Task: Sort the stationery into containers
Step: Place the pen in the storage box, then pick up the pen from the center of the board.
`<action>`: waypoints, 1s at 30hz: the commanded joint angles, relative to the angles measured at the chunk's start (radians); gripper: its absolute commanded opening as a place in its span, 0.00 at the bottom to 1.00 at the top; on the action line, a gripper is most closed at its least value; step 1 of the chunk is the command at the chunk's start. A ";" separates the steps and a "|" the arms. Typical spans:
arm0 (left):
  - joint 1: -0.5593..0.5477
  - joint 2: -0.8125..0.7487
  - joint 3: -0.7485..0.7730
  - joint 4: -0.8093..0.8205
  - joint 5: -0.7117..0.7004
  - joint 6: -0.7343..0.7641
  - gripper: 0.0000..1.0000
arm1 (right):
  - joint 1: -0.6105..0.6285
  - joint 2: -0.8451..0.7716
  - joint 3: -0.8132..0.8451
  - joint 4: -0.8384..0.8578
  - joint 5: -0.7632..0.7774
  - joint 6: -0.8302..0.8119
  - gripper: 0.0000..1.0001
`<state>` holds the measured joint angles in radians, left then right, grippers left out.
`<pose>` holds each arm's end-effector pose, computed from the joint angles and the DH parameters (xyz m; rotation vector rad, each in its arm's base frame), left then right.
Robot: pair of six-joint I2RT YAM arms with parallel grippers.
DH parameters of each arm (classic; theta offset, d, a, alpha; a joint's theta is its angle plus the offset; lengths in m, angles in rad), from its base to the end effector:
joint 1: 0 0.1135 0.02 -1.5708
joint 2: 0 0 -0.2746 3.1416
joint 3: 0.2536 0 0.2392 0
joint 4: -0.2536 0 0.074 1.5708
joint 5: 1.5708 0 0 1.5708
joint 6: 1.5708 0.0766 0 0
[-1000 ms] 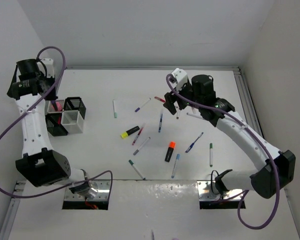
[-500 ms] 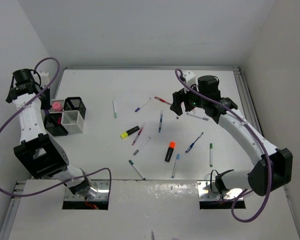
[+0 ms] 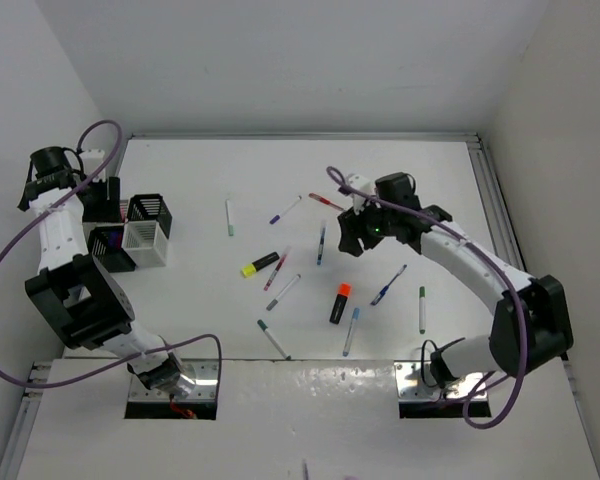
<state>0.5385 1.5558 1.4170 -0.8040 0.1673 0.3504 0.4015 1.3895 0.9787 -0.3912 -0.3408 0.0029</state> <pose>0.2996 0.1641 0.2945 -0.1670 2.4962 0.1599 0.2739 0.1441 0.2411 -0.6360 2.3088 0.5968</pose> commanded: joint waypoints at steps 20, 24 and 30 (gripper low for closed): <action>0.061 -0.129 0.076 -0.239 0.696 0.102 0.74 | 0.405 0.606 0.443 0.126 -0.242 -0.552 0.61; 0.063 -0.143 0.034 -0.241 0.709 0.116 0.74 | 0.395 0.683 0.472 0.146 -0.231 -0.567 0.71; 0.063 -0.154 -0.026 -0.247 0.716 0.140 0.74 | 0.382 0.715 0.459 0.244 -0.213 -0.521 0.71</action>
<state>0.5907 1.4399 1.4090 -1.0431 0.8360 0.4553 0.7940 2.0983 1.3922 -0.2447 -0.5346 -0.5251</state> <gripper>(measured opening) 0.744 0.715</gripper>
